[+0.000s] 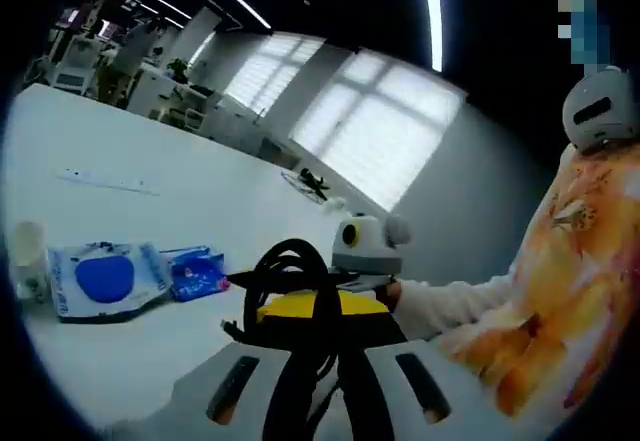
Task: Arrange the tabletop items into an orderly group along one side of the table until the central work area is clear of visible clutter.
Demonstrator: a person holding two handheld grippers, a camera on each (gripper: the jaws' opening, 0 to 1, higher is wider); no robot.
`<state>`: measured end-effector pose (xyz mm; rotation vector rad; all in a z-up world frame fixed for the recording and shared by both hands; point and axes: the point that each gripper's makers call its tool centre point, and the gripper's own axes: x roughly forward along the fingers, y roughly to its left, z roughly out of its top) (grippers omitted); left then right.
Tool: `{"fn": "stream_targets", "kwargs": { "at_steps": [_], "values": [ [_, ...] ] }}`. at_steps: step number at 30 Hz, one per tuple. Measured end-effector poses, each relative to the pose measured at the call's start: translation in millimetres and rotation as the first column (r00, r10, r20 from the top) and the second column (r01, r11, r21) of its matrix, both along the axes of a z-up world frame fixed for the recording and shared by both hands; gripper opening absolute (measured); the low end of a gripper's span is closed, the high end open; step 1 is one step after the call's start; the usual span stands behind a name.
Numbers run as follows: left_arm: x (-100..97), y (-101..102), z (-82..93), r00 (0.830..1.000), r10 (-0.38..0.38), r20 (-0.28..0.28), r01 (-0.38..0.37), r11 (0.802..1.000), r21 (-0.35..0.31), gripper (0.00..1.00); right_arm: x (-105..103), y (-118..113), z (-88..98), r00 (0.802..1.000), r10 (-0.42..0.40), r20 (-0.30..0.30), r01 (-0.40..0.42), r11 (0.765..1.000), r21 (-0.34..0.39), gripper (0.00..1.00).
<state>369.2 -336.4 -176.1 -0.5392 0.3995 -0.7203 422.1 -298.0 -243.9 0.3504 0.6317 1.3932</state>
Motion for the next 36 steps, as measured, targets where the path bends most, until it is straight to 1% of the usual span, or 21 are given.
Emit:
{"fn": "stream_targets", "kwargs": {
  "at_steps": [3, 5, 6, 7, 8, 9, 10, 12, 14, 15, 16, 20, 22, 24, 26, 28, 30, 31, 32, 34, 36],
  "values": [
    [-5.6, -1, -6.9, 1.0, 0.007, -0.014, -0.007, 1.0, 0.004, 0.02, -11, -2, -2.6, 1.0, 0.024, -0.008, -0.024, 1.0, 0.003, 0.4],
    [-6.4, 2, -8.6, 0.999, 0.036, -0.04, -0.038, 0.998, -0.054, 0.02, -13, -5, -8.9, 1.0, 0.008, -0.002, -0.008, 1.0, -0.01, 0.32],
    [-8.0, 5, -9.6, 0.994, 0.049, -0.098, -0.063, 0.987, -0.145, 0.03, -12, -6, -11.5, 1.0, -0.003, -0.008, 0.003, 1.0, -0.015, 0.23],
    [-10.0, 7, -9.6, 0.989, 0.054, -0.135, -0.08, 0.978, -0.194, 0.03, -12, -9, -15.2, 0.999, -0.012, -0.03, 0.011, 1.0, -0.021, 0.19],
    [-5.2, 18, -7.8, 0.986, 0.114, -0.118, -0.138, 0.967, -0.215, 0.0, -16, -11, -17.8, 0.997, -0.018, -0.079, 0.016, 0.999, -0.03, 0.15],
    [-1.8, 25, -4.8, 0.983, 0.151, -0.103, -0.171, 0.959, -0.228, 0.0, -18, -14, -21.1, 0.995, -0.016, -0.095, 0.012, 0.999, -0.035, 0.08],
    [-5.5, 26, -5.7, 0.983, 0.147, -0.114, -0.169, 0.961, -0.219, 0.01, -22, -15, -20.9, 0.993, -0.004, -0.121, 0.0, 1.0, -0.029, 0.06],
    [-3.6, 34, -7.1, 0.978, 0.188, -0.089, -0.201, 0.966, -0.162, 0.03, -29, -18, -22.1, 0.976, -0.013, -0.216, 0.006, 1.0, -0.03, 0.06],
    [-2.4, 36, -8.1, 0.975, 0.199, -0.102, -0.215, 0.961, -0.172, 0.06, -33, -20, -21.0, 0.963, -0.021, -0.269, 0.017, 1.0, -0.015, 0.05],
    [-1.6, 37, -10.0, 0.973, 0.202, -0.112, -0.219, 0.96, -0.176, 0.08, -36, -23, -23.3, 0.948, -0.031, -0.316, 0.024, 0.999, -0.027, 0.05],
    [-0.9, 36, -11.9, 0.972, 0.201, -0.119, -0.22, 0.96, -0.175, 0.09, -37, -24, -25.9, 0.94, -0.036, -0.341, 0.024, 0.999, -0.04, 0.05],
    [2.6, 39, -23.6, 0.961, 0.243, -0.134, -0.26, 0.956, -0.132, 0.18, -32, -36, -34.8, 0.946, -0.071, -0.317, 0.05, 0.996, -0.074, 0.05],
    [0.5, 34, -25.2, 0.962, 0.239, -0.13, -0.254, 0.96, -0.116, 0.26, -27, -45, -35.7, 0.938, -0.106, -0.33, 0.083, 0.993, -0.082, 0.05],
    [0.2, 37, -28.8, 0.957, 0.269, -0.11, -0.278, 0.958, -0.075, 0.4, -23, -52, -35.9, 0.931, -0.133, -0.341, 0.11, 0.99, -0.087, 0.05],
    [-1.8, 42, -36.6, 0.949, 0.294, -0.115, -0.299, 0.954, -0.031, 0.55, -13, -62, -42.5, 0.92, -0.186, -0.344, 0.156, 0.981, -0.112, 0.05],
    [-5.8, 49, -46.5, 0.941, 0.309, -0.136, -0.31, 0.951, 0.01, 0.64, -2, -73, -53.3, 0.913, -0.24, -0.331, 0.197, 0.968, -0.157, 0.05],
    [-11.3, 53, -50.4, 0.939, 0.308, -0.15, -0.308, 0.951, 0.02, 0.66, 9, -83, -64.9, 0.89, -0.297, -0.345, 0.241, 0.95, -0.198, 0.05],
    [-13.5, 55, -50.7, 0.938, 0.312, -0.152, -0.312, 0.95, 0.022, 0.66, 15, -90, -73.4, 0.869, -0.334, -0.365, 0.266, 0.937, -0.226, 0.05],
    [-16.4, 59, -50.8, 0.933, 0.325, -0.156, -0.326, 0.945, 0.02, 0.65, 17, -92, -76.1, 0.862, -0.345, -0.371, 0.273, 0.933, -0.236, 0.05],
    [-20.3, 66, -50.6, 0.919, 0.357, -0.166, -0.361, 0.933, 0.005, 0.64, 26, -104, -93.7, 0.827, -0.411, -0.385, 0.306, 0.902, -0.306, 0.05],
    [-23.6, 72, -51.8, 0.909, 0.38, -0.171, -0.385, 0.923, -0.001, 0.65, 32, -116, -115.2, 0.789, -0.473, -0.391, 0.312, 0.858, -0.407, 0.05]
  ]
}}
